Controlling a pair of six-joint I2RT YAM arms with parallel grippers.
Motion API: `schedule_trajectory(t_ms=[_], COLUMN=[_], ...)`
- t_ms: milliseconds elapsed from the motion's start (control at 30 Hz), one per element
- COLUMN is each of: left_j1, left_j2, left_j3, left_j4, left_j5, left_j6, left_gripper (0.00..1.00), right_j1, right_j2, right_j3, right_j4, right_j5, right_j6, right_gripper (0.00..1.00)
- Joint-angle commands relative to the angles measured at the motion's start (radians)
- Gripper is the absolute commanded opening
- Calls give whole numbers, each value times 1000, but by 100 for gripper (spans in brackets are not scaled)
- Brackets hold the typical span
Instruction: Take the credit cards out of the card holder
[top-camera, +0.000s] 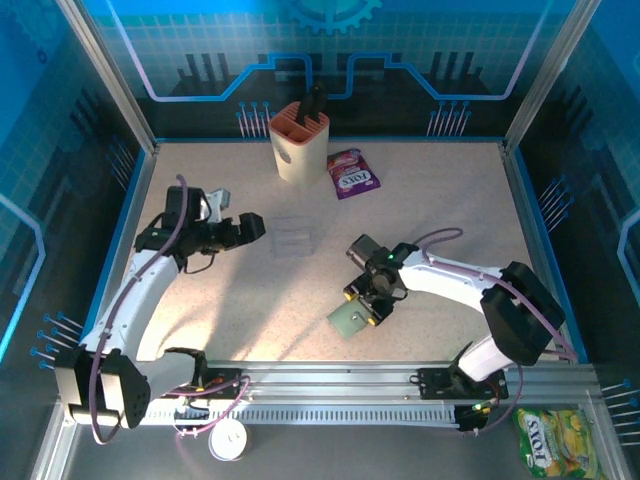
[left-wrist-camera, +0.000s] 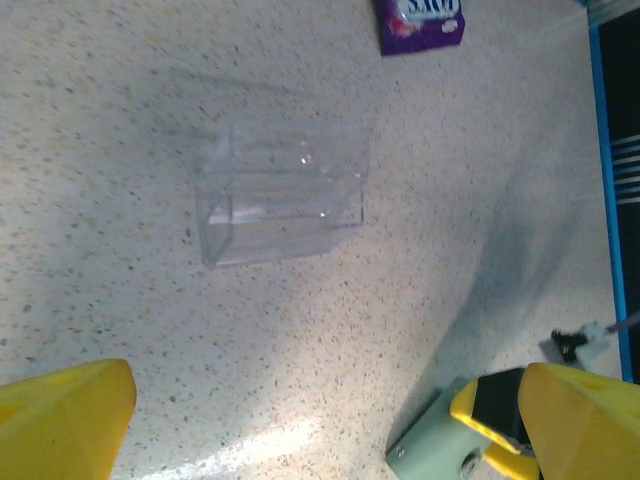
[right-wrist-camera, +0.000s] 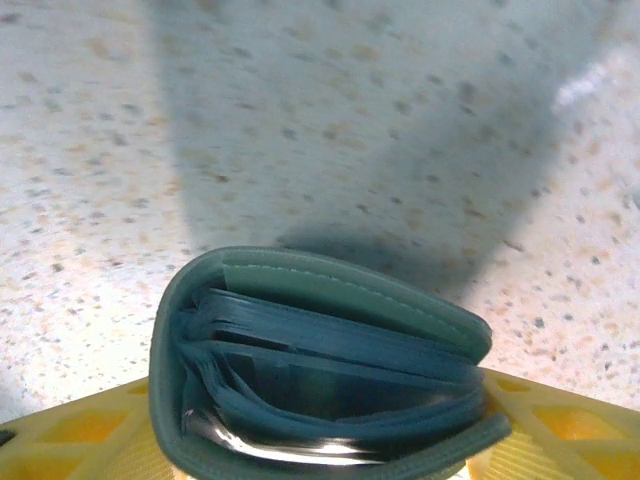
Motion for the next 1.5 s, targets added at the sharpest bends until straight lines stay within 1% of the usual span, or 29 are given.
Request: schedule_trajectory(t_ms=[0, 67, 133, 200, 267, 300, 333, 400, 567, 667, 767, 900, 1033, 1300, 1467], left_j1=[-30, -41, -42, -42, -42, -42, -42, -42, -42, -42, -42, -42, -52, -167, -211], left_j2=[22, 29, 33, 61, 106, 132, 154, 196, 302, 367, 438, 512, 556, 620, 666], left_j3=[26, 4, -48, -75, -73, -72, -74, -81, -66, -42, -11, 26, 43, 76, 113], left_j4=[6, 58, 158, 221, 234, 239, 253, 288, 381, 409, 426, 453, 519, 591, 631], left_j5=[-13, 2, 31, 55, 62, 66, 66, 64, 94, 84, 100, 143, 199, 183, 171], left_j6=[-41, -81, -135, -169, -183, -185, -185, -189, -193, -187, -187, -198, -244, -342, -379], left_gripper=[99, 99, 99, 99, 99, 99, 99, 99, 99, 99, 99, 99, 99, 99, 99], right_j1=[-28, -44, -57, -69, -77, -81, -85, -92, -114, -117, -118, -115, -102, -76, -53], right_j2=[42, 61, 82, 97, 116, 128, 141, 163, 191, 203, 211, 230, 246, 289, 303], right_j3=[40, 45, 61, 77, 101, 116, 136, 165, 217, 254, 281, 297, 300, 334, 351], right_j4=[-86, -85, -95, -106, -117, -122, -135, -150, -142, -146, -140, -116, -90, -70, -70], right_j5=[26, 23, 43, 65, 86, 96, 109, 130, 120, 125, 112, 62, 20, -14, -35], right_j6=[-232, -320, -418, -517, -615, -670, -711, -777, -897, -934, -947, -949, -943, -949, -959], right_gripper=[67, 67, 67, 67, 68, 64, 63, 63, 65, 66, 66, 65, 65, 65, 65])
